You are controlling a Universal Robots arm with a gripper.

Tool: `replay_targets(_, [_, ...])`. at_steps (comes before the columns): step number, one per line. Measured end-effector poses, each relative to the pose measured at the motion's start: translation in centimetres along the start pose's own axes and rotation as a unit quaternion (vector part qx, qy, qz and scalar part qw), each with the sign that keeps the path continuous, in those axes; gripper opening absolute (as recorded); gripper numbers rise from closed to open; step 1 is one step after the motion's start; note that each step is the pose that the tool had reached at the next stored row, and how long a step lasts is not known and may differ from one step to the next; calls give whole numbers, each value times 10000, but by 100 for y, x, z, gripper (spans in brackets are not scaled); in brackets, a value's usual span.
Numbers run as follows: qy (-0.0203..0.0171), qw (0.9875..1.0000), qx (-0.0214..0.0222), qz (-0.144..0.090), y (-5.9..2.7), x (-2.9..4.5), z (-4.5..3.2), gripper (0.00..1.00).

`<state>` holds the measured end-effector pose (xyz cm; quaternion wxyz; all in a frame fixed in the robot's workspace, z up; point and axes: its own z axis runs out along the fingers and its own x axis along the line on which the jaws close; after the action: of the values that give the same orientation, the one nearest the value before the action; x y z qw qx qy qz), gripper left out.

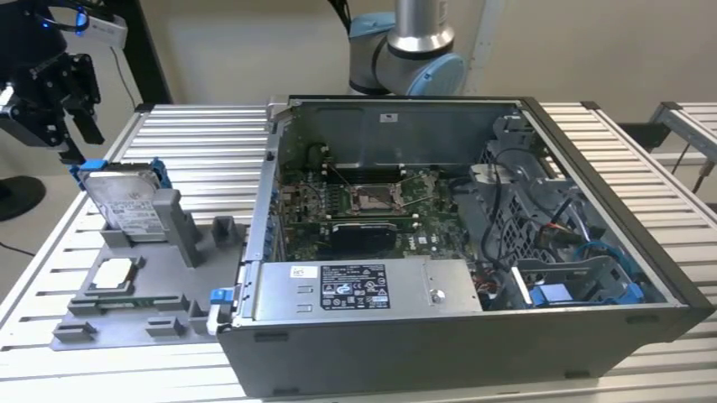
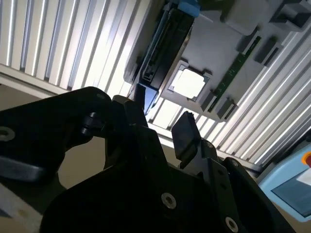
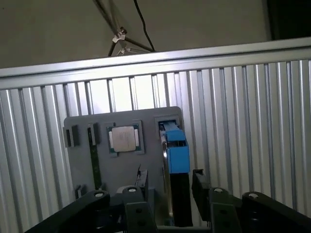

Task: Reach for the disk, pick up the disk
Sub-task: 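Pick up the disk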

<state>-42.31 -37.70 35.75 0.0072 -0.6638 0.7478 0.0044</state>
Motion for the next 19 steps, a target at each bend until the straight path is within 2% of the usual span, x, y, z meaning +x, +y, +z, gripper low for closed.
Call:
replay_targets(9, [-6,10000,-1,0,0,0,0,0])
replay_targets(10, [-6,10000,-1,0,0,0,0,100])
replay_targets(15, [-8,10000,0,0,0,0,11,100])
replay_targets(19, [-7,10000,-1,0,0,0,81,100])
